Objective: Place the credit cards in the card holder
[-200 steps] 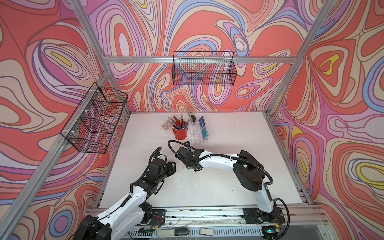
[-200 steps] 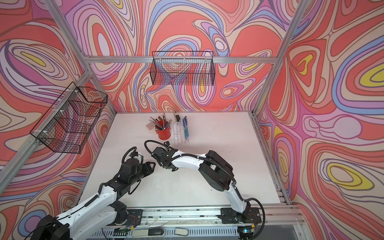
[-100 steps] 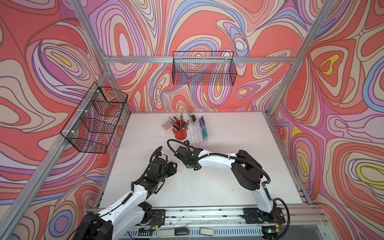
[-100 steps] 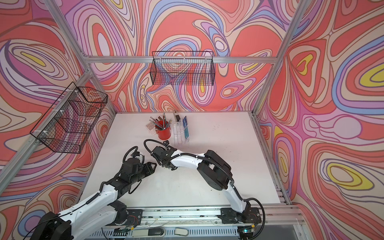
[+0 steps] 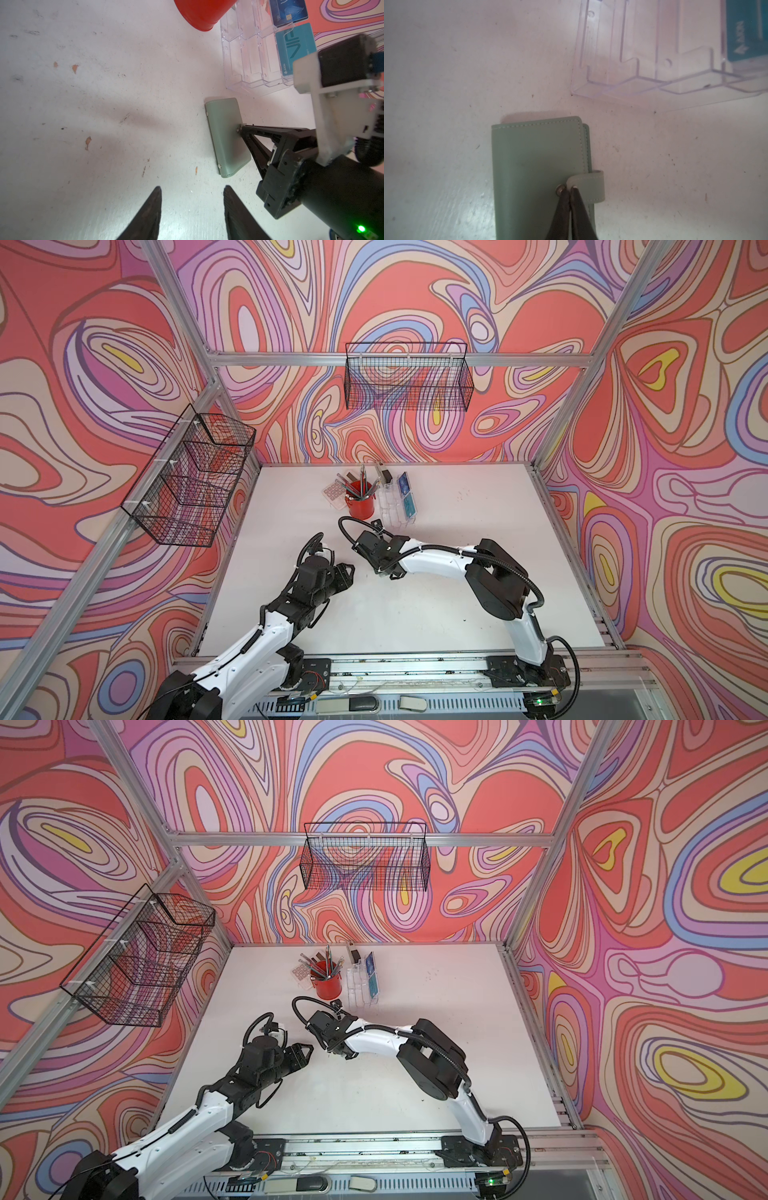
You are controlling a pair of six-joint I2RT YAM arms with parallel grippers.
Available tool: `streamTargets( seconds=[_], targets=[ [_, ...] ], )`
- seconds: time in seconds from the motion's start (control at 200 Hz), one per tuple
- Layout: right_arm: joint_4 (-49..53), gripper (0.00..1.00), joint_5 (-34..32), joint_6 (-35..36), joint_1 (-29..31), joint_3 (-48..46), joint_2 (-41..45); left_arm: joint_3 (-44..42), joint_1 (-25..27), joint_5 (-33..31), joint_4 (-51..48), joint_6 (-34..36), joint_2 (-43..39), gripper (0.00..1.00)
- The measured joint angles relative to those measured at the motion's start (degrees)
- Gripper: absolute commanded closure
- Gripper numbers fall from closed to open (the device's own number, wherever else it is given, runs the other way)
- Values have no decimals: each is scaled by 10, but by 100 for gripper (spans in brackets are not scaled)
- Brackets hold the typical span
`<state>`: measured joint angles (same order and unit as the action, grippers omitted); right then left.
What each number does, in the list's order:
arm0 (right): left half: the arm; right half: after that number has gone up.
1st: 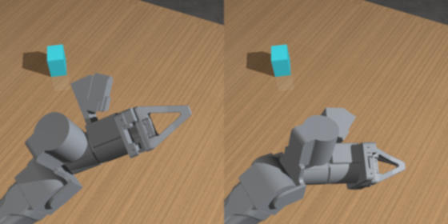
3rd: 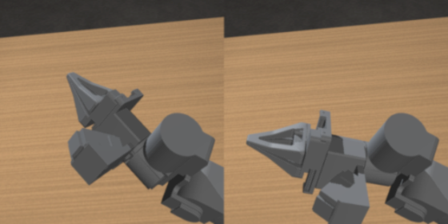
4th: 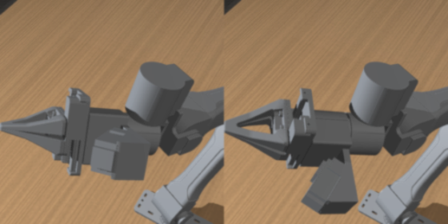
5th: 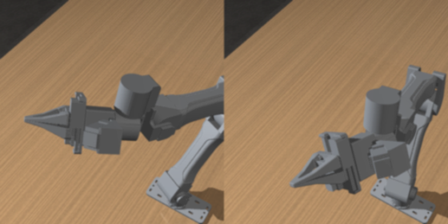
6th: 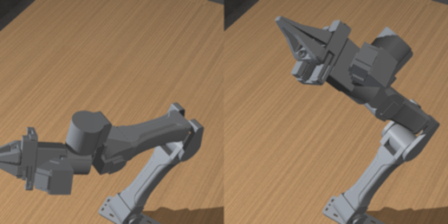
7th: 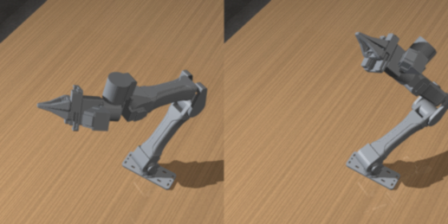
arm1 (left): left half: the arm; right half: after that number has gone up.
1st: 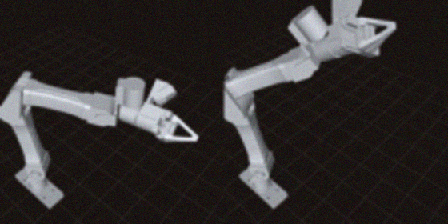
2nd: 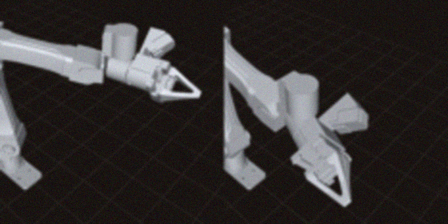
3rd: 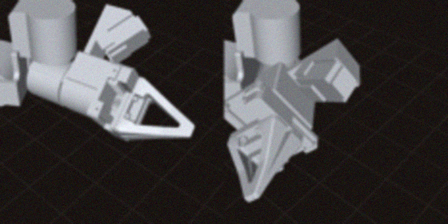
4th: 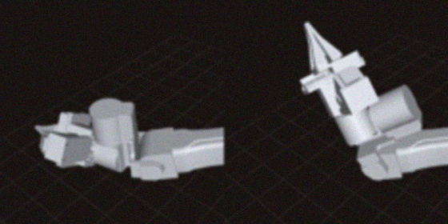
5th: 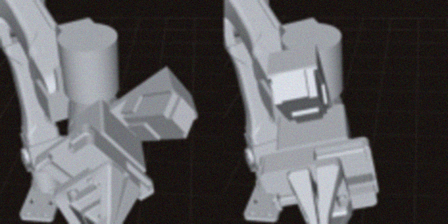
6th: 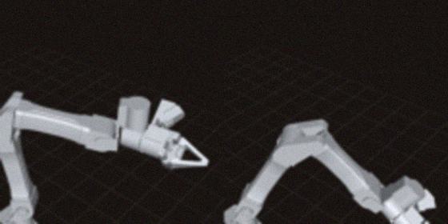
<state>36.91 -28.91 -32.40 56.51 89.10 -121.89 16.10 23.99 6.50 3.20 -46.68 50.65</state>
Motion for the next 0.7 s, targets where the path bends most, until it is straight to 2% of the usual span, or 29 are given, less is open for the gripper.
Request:
streamTargets(
  seconds=[0.355,0.451,0.696],
  targets=[
    [-18,100,21,2,-22,-38,32,0,0,13,0,1,0,51],
    [-28,88,33,3,-30,-49,41,0,0,20,0,2,2,51],
    [-36,86,44,7,-48,-58,44,0,0,29,1,4,9,51]
  ],
)
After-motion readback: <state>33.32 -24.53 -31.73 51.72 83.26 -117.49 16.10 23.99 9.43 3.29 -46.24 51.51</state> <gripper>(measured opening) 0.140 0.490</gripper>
